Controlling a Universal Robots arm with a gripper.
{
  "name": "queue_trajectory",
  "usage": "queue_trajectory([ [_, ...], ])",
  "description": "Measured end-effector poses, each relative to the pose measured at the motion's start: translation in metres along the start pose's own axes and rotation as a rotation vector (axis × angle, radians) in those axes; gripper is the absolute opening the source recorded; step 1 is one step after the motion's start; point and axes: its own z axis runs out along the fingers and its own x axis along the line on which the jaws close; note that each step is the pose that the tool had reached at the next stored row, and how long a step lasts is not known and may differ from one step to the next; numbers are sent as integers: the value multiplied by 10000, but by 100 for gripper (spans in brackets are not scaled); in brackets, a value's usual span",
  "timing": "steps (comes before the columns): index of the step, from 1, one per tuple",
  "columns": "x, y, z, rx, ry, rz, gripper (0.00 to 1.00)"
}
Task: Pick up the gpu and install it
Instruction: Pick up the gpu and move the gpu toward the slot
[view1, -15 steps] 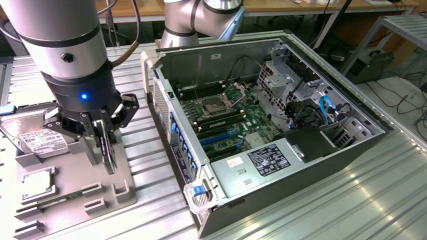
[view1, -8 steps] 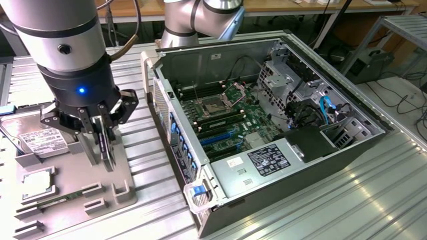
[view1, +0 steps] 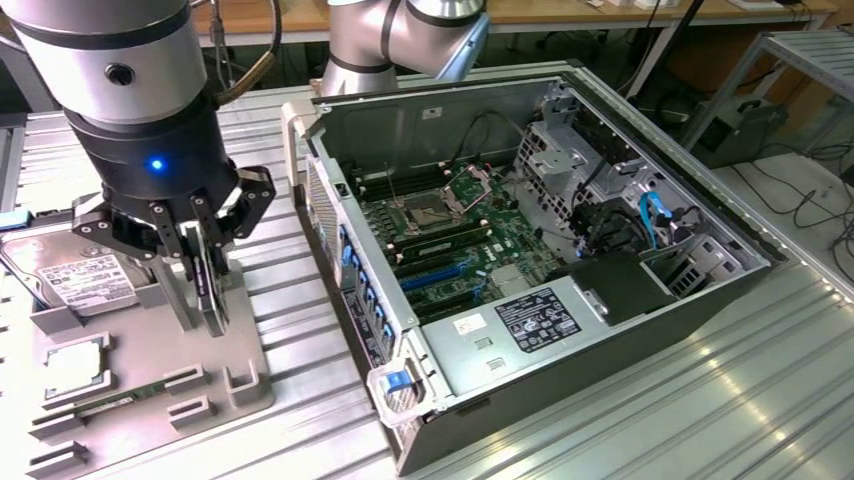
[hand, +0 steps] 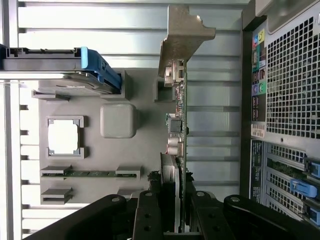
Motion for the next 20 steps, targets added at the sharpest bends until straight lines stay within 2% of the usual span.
queue_trajectory([
  [11, -2, 5, -130, 0, 0, -1, 28],
  [20, -2, 5, -138, 0, 1, 0, 28],
])
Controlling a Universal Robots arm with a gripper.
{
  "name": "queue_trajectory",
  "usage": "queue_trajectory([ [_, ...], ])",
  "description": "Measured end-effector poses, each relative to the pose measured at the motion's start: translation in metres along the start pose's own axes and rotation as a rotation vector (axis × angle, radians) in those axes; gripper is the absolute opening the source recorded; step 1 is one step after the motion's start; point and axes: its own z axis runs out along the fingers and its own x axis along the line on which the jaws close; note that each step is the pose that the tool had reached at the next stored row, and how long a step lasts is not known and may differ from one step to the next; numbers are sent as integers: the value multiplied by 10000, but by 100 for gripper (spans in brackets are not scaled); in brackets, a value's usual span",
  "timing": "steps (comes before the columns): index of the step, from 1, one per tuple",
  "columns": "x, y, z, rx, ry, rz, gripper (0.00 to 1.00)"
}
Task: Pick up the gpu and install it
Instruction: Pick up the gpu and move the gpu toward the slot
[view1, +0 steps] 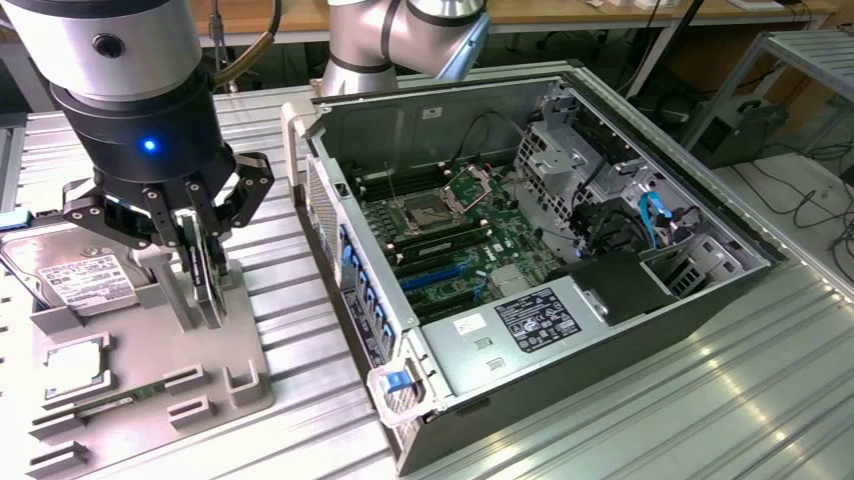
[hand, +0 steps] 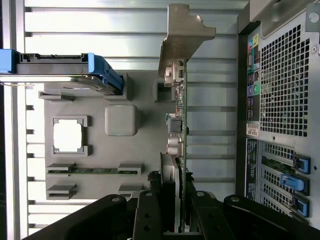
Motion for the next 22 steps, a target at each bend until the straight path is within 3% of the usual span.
queue_trajectory([
  [22, 0, 2, -55, 1, 0, 0, 28],
])
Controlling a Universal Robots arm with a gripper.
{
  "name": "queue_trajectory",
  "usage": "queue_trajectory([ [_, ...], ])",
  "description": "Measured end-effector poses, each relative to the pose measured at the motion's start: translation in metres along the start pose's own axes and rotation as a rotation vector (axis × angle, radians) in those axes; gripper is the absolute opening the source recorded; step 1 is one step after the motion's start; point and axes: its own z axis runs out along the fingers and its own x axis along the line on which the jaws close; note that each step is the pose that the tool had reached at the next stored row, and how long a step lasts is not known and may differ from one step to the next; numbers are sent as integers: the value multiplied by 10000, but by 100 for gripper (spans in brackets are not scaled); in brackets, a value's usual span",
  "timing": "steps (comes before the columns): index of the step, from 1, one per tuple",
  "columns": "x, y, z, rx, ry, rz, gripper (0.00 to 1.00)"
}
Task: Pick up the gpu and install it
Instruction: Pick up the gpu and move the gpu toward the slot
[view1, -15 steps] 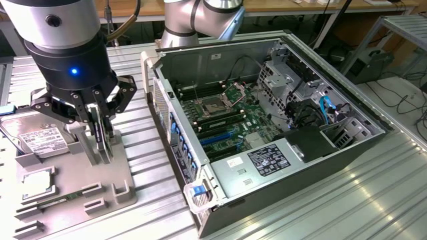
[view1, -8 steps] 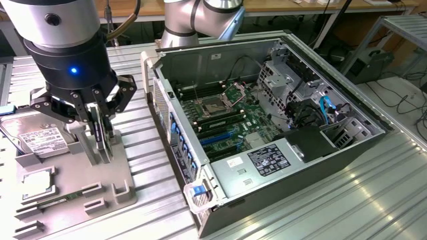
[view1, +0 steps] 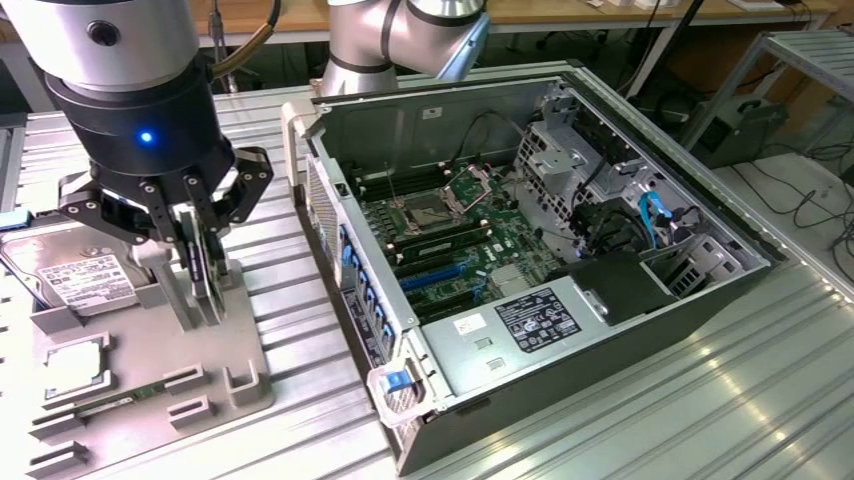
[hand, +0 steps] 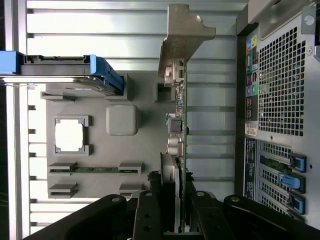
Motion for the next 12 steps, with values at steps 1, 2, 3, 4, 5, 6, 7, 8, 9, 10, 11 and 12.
queue_trajectory([
  [1, 0, 0, -6, -1, 0, 0, 28],
  [2, 0, 1, -11, -1, -1, 0, 28],
  [3, 0, 1, -14, -1, -1, 0, 28],
  [4, 0, 1, -17, -1, -1, 0, 28],
  [5, 0, 1, -20, -1, -1, 0, 28],
  [6, 0, 1, -25, -1, 0, 0, 28],
  [7, 0, 1, -30, -1, 0, -1, 28],
  [8, -1, 1, -34, -1, -1, -1, 28],
  [9, 0, 2, -40, -1, -1, 0, 28],
  [10, 0, 2, -45, 0, 0, 0, 28],
  [11, -1, 2, -53, -1, -1, 0, 28],
  [12, -1, 2, -63, -1, -1, 0, 28],
])
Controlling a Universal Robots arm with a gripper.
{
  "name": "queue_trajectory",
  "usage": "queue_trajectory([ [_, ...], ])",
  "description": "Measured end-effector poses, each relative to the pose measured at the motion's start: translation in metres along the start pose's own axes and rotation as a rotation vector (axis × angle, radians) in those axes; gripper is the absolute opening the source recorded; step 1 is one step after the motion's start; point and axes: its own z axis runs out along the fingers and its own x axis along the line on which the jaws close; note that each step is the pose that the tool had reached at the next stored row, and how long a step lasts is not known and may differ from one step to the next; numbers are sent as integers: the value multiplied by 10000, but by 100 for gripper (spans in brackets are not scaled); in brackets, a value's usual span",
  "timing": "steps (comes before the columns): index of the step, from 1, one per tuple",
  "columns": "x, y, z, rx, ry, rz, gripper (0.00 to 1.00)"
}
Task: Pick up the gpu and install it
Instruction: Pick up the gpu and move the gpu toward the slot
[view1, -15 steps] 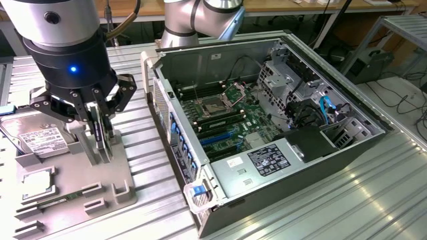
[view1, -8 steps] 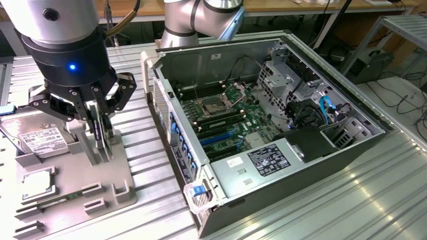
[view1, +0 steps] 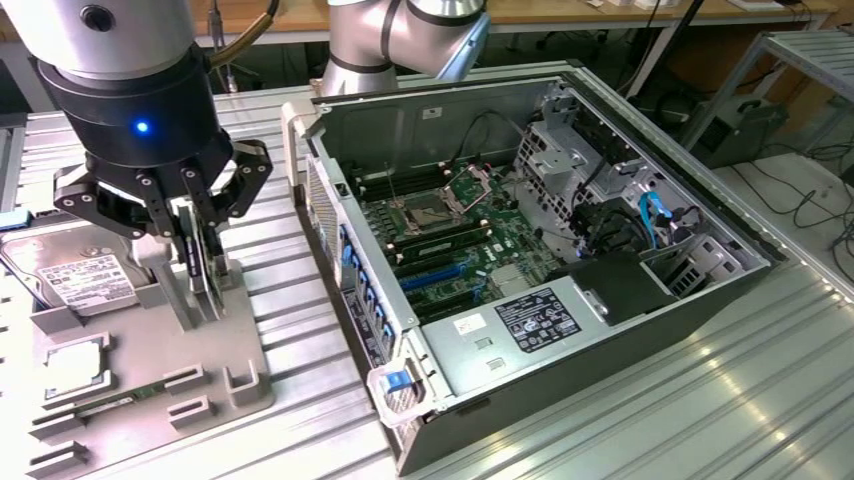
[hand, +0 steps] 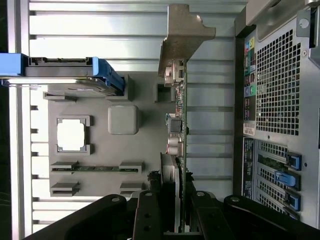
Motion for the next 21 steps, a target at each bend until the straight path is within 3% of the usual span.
queue_trajectory([
  [21, -1, 5, -135, 0, 1, 0, 28],
])
